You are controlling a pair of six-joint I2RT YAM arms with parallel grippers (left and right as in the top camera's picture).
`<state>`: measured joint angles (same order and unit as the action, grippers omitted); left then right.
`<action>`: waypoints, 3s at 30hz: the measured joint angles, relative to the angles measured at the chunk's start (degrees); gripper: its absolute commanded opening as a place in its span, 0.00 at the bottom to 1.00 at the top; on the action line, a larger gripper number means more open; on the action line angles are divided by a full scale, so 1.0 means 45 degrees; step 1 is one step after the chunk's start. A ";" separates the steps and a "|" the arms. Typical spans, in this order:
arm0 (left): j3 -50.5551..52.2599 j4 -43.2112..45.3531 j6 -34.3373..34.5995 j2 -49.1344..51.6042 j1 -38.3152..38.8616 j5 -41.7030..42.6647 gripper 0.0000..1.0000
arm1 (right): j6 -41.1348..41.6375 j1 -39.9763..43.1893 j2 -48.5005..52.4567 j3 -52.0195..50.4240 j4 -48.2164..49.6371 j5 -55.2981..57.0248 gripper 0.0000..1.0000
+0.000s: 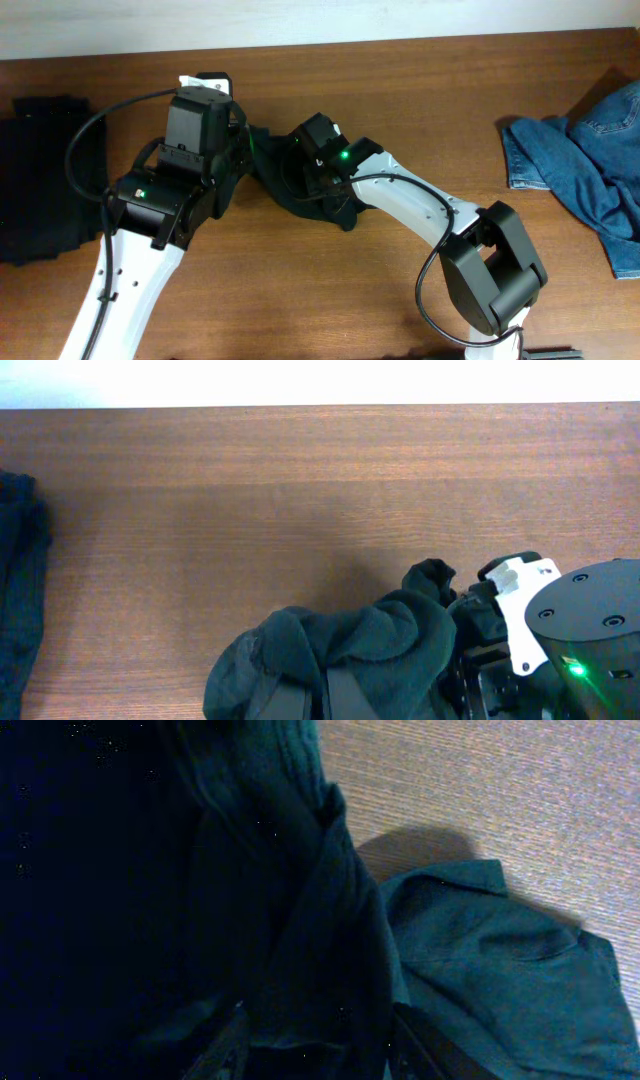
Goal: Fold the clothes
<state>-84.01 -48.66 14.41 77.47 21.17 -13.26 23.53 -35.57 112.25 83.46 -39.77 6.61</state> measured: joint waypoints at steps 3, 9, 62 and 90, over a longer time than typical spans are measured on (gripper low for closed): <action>0.0000 0.0000 0.0000 0.0000 0.0000 0.0000 0.00 | 0.0282 -0.0005 0.0000 0.0000 0.0301 0.0000 0.50; 0.0000 0.0000 0.0000 0.0000 0.0000 0.0000 0.01 | 0.0636 -0.0010 0.0000 0.0000 0.0573 0.0000 0.50; 0.0000 0.0306 0.0005 0.0000 0.0000 0.0000 0.01 | 0.0175 -0.0510 -0.0719 0.0000 -0.1923 0.0418 0.50; 0.0000 0.0384 0.0000 0.0000 0.0000 0.0000 0.01 | -0.2657 -0.1107 -0.0355 0.0000 -0.1064 0.0928 0.50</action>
<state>-84.01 -46.94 14.41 77.47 21.17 -13.26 11.57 -40.56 110.65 83.46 -44.56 10.79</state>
